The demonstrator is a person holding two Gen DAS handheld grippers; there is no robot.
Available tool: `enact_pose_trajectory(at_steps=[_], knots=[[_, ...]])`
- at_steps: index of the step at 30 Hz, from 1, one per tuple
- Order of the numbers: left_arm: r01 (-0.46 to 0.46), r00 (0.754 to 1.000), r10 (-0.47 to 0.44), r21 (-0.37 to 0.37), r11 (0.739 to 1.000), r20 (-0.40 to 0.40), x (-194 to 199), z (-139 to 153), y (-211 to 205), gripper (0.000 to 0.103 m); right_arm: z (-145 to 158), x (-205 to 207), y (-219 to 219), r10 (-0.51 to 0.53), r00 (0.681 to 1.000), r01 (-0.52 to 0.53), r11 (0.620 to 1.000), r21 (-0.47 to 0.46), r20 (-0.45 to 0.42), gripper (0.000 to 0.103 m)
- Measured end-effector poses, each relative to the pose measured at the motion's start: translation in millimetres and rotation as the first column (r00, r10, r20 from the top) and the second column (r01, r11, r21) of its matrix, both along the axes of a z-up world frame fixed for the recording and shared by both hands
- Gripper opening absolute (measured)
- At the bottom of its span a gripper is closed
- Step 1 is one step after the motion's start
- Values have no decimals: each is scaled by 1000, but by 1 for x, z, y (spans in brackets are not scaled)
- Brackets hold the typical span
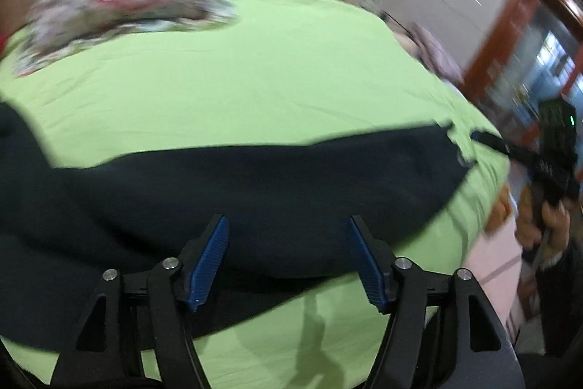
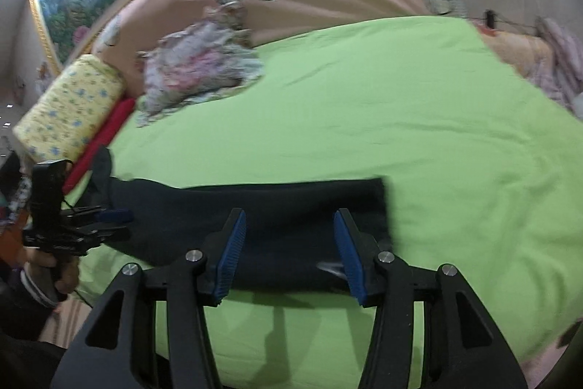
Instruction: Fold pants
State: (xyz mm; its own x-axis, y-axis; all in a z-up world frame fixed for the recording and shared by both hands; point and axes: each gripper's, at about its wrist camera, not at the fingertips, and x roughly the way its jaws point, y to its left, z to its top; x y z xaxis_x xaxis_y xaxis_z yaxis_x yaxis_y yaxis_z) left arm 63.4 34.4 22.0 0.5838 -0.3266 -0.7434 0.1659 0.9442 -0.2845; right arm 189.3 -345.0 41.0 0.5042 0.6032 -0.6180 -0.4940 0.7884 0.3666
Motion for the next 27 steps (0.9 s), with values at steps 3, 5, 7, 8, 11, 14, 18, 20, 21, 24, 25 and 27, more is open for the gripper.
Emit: enact_pose_trajectory(at_steps=[3,5,7,8,11,14,18,20,21,24,25,27], knots=[[-114,993,114,-2,993,12,-4,9,32,75,2,0,32,66,998,-66,997,50,-10,52],[-176,984,176,-13,984,13,-4,13,51,76,3,0,54,110,994,-109,991,73,-10,52],[-249,969,249,-21,968,4,-4,17,73,76,2,-2,77,159,987,-157,984,83,-13,52],[-272,962,272,-26,962,3,-4,19,82,76,2,-4,87,178,984,-176,981,85,-13,52],[-346,938,347,-33,937,-3,-2,24,106,77,-1,-8,117,242,970,-239,966,103,-22,52],[-409,913,408,-38,912,-16,3,28,127,78,-4,-12,138,288,957,-283,953,111,-31,52],[-475,880,474,-35,879,-22,17,37,145,79,-6,-18,172,359,932,-352,929,115,-43,52],[-496,868,495,-18,868,-32,28,39,150,80,-5,-22,188,395,918,-389,915,110,-41,52],[-507,861,507,-1,862,-38,34,39,153,80,-4,-25,198,417,908,-411,905,107,-38,52],[-533,841,536,62,844,-68,51,36,154,80,-5,-30,220,470,882,-463,879,114,-42,52],[-535,838,540,79,841,-77,53,34,153,80,-7,-31,228,488,872,-481,869,114,-44,52],[-539,827,553,138,831,-101,65,28,151,80,-10,-36,246,526,849,-519,848,108,-50,52]])
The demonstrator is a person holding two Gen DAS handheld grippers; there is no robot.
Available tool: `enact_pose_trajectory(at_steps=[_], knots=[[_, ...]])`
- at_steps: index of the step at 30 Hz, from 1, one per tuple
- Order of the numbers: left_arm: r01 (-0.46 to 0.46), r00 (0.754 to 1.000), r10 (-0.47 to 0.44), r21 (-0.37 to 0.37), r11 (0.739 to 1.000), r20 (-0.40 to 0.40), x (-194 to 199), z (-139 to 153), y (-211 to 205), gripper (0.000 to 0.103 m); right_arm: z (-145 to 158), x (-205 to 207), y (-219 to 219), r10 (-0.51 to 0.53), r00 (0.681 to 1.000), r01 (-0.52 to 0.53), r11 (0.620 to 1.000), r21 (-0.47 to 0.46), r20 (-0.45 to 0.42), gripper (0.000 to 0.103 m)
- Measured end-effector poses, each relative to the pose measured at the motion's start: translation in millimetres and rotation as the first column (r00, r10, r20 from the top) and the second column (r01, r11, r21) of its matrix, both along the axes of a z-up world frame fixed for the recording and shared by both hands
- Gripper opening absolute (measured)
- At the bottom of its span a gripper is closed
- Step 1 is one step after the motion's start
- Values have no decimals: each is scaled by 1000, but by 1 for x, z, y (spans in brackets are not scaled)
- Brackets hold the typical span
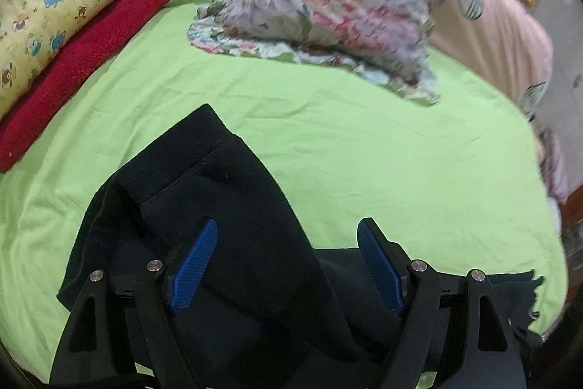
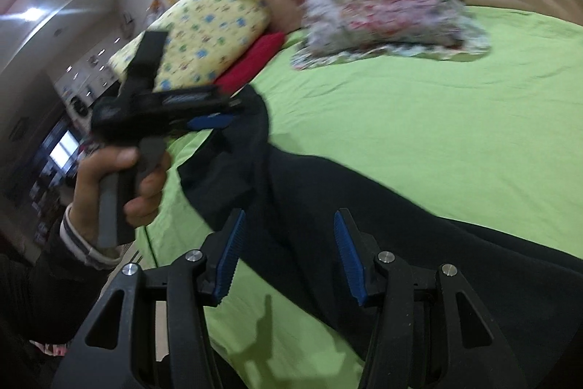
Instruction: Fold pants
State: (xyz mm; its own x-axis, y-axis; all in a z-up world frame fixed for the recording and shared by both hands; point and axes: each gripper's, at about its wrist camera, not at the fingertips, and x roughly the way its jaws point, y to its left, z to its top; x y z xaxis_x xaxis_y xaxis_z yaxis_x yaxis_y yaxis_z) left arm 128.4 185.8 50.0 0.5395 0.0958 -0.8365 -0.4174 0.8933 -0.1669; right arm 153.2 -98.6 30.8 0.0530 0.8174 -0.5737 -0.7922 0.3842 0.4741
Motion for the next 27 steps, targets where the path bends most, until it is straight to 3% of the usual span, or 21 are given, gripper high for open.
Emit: enact_pose_trajectory(at_steps=[4,6,8,9,11,14,17,18,22,27], knots=[[-12,997,18,79,997,-77,12,-13,-3,79,-8,-10,32,86,996,-86,996,-9,-10,52],[-20,993,30,83,996,-114,16,-22,2,74,-13,-14,48,121,993,-121,992,-24,1,52],[-22,991,32,79,997,-128,16,-26,6,51,-19,-17,62,135,991,-133,989,-59,26,52],[-18,991,25,62,998,-131,15,-29,9,46,-21,-17,66,135,990,-132,988,-74,39,52],[-13,993,15,20,1000,-114,11,-31,14,27,-26,-18,75,139,988,-132,986,-101,61,52],[-14,996,13,-18,1000,-84,3,-32,19,15,-37,-15,83,149,987,-140,982,-125,65,49],[-8,999,5,-45,999,-49,-8,-29,20,8,-46,-14,90,149,986,-133,975,-175,78,11],[-8,999,6,-56,998,-31,-13,-27,21,8,-47,-13,91,145,986,-130,975,-181,76,7],[-23,997,33,-143,989,66,-36,-16,29,7,-40,-14,85,146,986,-134,982,-136,79,6],[-35,977,87,-253,967,196,-77,-5,43,7,-20,-28,79,170,976,-157,983,-97,138,6]])
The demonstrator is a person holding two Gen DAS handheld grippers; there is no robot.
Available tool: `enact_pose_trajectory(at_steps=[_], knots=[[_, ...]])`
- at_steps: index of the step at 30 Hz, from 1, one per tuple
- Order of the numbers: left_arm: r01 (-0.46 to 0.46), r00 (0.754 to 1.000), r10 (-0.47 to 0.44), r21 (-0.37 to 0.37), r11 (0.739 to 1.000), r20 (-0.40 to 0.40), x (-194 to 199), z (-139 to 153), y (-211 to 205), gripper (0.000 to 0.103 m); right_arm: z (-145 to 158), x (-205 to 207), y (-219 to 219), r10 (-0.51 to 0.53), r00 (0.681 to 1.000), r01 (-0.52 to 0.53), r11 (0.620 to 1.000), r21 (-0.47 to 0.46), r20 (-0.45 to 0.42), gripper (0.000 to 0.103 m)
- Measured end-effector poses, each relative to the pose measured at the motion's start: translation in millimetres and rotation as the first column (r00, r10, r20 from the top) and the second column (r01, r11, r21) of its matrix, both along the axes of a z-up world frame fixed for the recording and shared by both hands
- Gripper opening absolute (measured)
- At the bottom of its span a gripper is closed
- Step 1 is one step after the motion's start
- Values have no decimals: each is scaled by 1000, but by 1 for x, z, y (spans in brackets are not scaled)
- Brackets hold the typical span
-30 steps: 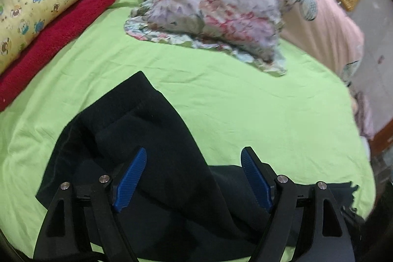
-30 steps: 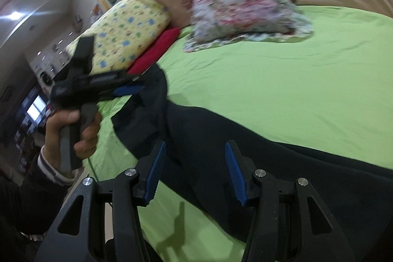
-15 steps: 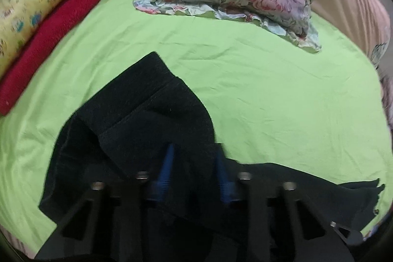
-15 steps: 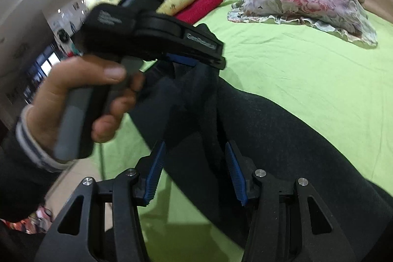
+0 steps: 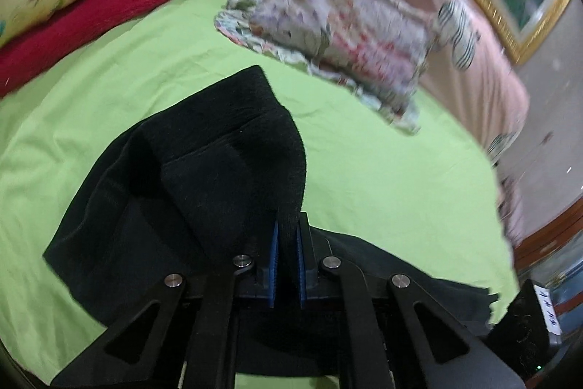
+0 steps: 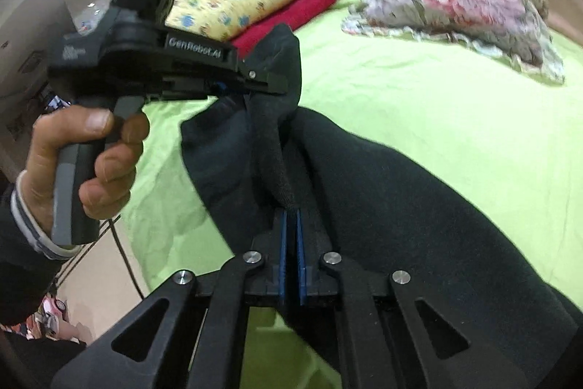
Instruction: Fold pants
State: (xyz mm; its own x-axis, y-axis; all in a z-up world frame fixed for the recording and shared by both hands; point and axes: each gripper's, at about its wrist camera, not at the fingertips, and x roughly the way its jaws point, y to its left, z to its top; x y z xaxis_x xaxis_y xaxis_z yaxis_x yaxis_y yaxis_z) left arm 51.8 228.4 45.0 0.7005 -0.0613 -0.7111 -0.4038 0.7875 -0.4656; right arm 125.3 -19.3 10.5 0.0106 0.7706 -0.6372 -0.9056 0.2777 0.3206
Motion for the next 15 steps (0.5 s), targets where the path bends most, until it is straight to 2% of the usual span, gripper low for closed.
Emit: enact_pose_trajectory(at_steps=[7,15], knots=[[-63,993,72,-95,994,95,-53,-10,16,7,11,-33,14,98,989,-92,994,-56,112,6],[-115,986,135,-193,974,94,-88,-45,40,7,1,-50,33,135,979,-117,985,-126,150,6]])
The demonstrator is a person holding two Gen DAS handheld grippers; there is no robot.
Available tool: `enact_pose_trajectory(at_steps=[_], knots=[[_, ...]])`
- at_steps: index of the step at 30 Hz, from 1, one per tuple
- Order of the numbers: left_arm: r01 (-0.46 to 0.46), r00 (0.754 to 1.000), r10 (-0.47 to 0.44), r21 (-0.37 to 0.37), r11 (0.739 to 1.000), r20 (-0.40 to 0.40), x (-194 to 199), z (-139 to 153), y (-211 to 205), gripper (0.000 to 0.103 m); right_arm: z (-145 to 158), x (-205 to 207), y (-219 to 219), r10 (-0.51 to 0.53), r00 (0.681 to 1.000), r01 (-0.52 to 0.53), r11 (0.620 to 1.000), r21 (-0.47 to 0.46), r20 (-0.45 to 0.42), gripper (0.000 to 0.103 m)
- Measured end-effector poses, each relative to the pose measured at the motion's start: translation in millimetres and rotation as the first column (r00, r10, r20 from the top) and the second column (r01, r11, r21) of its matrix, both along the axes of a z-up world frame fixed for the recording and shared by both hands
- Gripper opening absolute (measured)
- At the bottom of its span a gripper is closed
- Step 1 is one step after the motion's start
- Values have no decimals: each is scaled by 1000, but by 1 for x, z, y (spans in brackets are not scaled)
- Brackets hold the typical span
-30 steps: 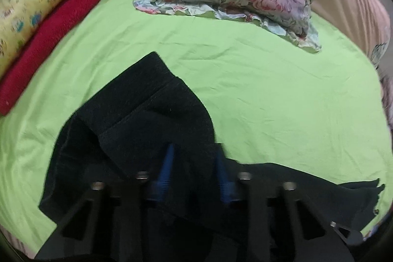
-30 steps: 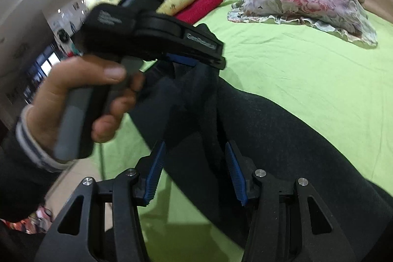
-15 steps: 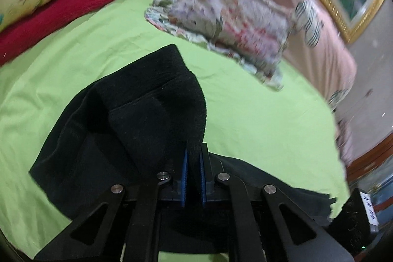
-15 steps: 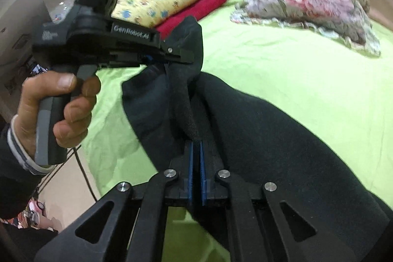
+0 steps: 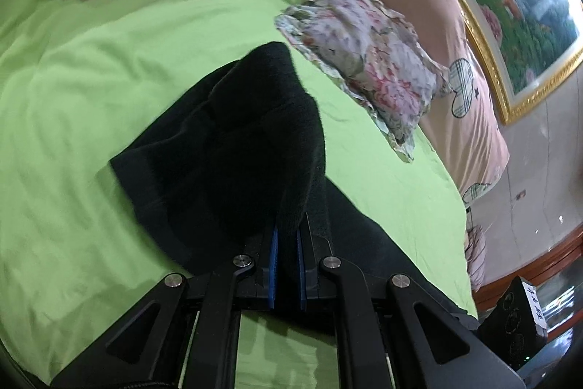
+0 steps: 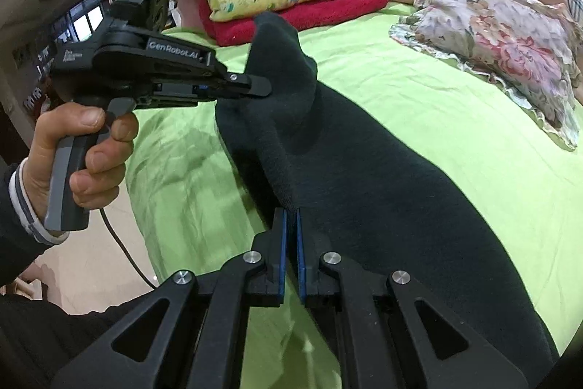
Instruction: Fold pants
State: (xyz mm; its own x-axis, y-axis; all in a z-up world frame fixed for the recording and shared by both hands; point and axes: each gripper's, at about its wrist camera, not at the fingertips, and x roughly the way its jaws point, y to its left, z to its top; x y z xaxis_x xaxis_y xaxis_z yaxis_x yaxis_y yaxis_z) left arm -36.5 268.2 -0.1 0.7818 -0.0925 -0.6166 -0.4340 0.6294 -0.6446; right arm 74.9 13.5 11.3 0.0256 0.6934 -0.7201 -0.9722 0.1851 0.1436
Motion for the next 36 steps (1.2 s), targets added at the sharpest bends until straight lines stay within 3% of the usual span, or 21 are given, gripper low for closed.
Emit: enact_pose_trajectory(at_steps=[16,18,21,23,25,34,36], knots=[[3,1000,-4,-96,995,-6,-33,-42,4,8,-18,-16,6,30,998,-24,995,-102,63,6],[10,1000,-11,-91,996,-8,-35,-40,4,13,-20,-16,8,28,998,-21,993,-113,63,6],[7,1000,-7,-93,996,-3,-40,-35,6,30,-20,-14,8,12,999,-7,993,-119,44,9],[-11,1000,12,-100,995,6,-46,-32,8,55,-17,-11,6,-8,1000,9,994,-105,12,14],[-42,999,44,-97,994,22,-54,-27,12,57,-13,-7,1,-34,999,33,997,-75,-20,19],[-98,995,100,-99,990,12,-67,-18,30,69,6,25,-22,-162,974,169,985,29,-156,20],[-115,993,115,-94,989,-4,-66,-19,33,73,7,31,-23,-197,967,203,979,25,-162,37]])
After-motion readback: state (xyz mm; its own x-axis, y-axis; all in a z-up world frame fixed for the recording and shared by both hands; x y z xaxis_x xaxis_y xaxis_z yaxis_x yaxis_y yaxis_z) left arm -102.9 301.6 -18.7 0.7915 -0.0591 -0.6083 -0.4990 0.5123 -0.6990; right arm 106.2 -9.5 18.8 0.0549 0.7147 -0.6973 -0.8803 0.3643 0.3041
